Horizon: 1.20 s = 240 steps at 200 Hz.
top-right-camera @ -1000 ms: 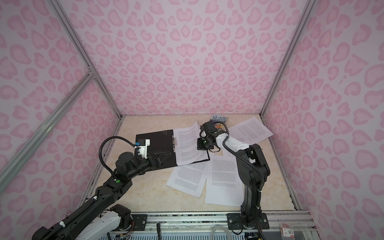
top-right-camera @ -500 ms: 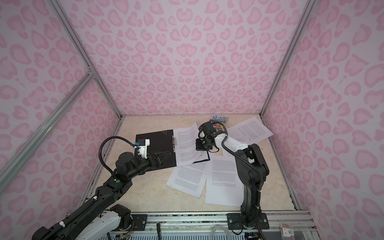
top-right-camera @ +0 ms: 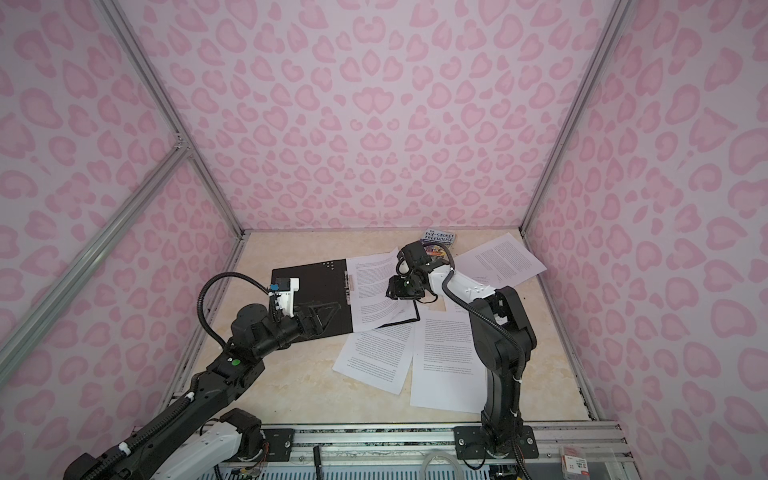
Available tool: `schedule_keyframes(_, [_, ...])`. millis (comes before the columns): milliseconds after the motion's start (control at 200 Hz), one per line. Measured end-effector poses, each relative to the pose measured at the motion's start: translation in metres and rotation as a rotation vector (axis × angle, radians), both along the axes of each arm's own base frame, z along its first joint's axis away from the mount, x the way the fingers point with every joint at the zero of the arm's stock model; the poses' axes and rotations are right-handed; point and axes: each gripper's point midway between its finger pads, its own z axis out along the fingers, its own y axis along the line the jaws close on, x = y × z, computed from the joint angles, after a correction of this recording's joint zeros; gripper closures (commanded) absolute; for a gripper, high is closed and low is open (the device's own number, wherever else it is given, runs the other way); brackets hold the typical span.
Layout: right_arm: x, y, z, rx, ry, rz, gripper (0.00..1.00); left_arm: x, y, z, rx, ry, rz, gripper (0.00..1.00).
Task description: Put the files into the folder
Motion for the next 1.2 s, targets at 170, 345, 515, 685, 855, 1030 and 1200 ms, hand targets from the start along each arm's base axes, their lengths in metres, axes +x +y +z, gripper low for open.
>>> schedule_keyframes(170, [0.004,-0.009,0.0,-0.032,-0.001,-0.026,0.34,0.0,0.0,0.0,0.001,0.001,0.003,0.02])
schedule_keyframes(345, [0.009,-0.02,-0.001,-0.049,0.003,-0.067,0.32,0.001,0.0,0.0,0.001,0.001,0.004,0.02])
schedule_keyframes(515, [0.011,-0.025,-0.001,-0.055,0.0,-0.08,0.32,0.002,0.001,-0.001,0.004,0.003,0.011,0.02])
schedule_keyframes(685, [0.006,-0.035,0.009,-0.053,-0.022,-0.106,0.28,0.002,0.001,-0.002,0.006,0.007,0.011,0.02])
schedule_keyframes(855, [-0.014,-0.047,0.024,-0.038,-0.063,-0.129,0.22,0.004,0.001,-0.004,0.01,0.014,0.015,0.03])
schedule_keyframes(1030, [-0.051,-0.053,0.024,-0.022,-0.084,-0.114,0.16,0.008,-0.002,-0.01,0.021,0.043,0.01,0.03])
schedule_keyframes(1200, [-0.082,-0.05,0.014,0.001,-0.087,-0.074,0.16,0.008,-0.005,-0.016,0.046,0.112,-0.008,0.02])
